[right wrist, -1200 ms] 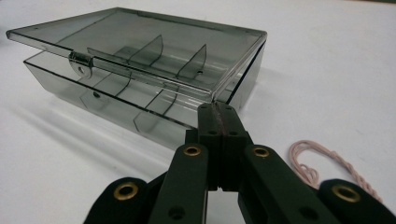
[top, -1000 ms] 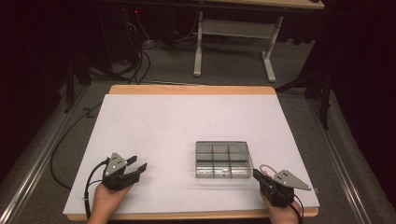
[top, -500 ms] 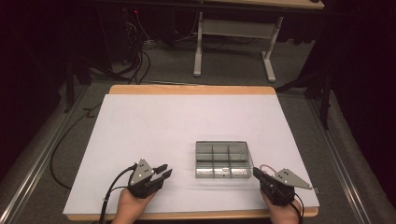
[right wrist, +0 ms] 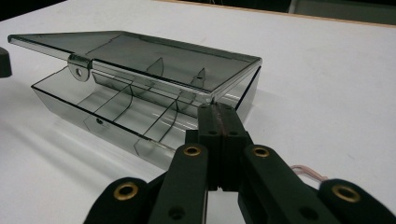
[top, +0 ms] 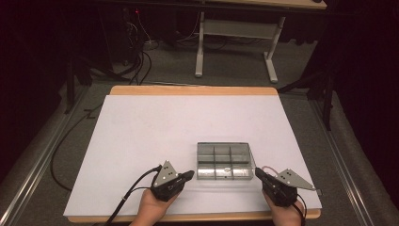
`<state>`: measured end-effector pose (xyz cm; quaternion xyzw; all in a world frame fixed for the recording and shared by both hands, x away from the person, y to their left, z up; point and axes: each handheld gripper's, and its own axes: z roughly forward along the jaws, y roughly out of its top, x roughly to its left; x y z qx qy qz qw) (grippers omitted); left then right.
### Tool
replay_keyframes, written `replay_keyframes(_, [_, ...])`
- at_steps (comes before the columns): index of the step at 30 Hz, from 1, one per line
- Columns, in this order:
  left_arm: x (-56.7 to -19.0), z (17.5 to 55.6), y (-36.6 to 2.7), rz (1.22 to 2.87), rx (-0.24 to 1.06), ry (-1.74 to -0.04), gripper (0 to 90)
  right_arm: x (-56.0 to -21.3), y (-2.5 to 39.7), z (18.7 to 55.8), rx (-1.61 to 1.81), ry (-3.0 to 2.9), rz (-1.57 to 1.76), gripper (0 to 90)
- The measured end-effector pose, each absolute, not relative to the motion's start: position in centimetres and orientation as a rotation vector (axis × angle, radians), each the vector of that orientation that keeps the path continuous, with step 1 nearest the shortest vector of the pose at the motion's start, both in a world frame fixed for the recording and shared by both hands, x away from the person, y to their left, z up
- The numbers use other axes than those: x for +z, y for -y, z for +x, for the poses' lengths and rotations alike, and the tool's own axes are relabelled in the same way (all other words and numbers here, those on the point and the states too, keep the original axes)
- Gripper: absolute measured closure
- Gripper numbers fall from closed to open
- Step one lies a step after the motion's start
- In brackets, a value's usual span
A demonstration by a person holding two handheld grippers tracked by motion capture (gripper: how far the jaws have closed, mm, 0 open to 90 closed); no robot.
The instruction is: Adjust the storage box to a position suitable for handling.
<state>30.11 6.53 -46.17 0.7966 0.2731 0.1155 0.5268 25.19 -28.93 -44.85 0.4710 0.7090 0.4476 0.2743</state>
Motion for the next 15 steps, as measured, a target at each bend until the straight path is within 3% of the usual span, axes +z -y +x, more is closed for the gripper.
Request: replay_keyframes(15, [-45.7, 30.7, -4.2, 1.898, 0.264, -0.614, 90.0, -45.0, 29.0, 25.2, 1.213, -1.909, 1.268, 90.0])
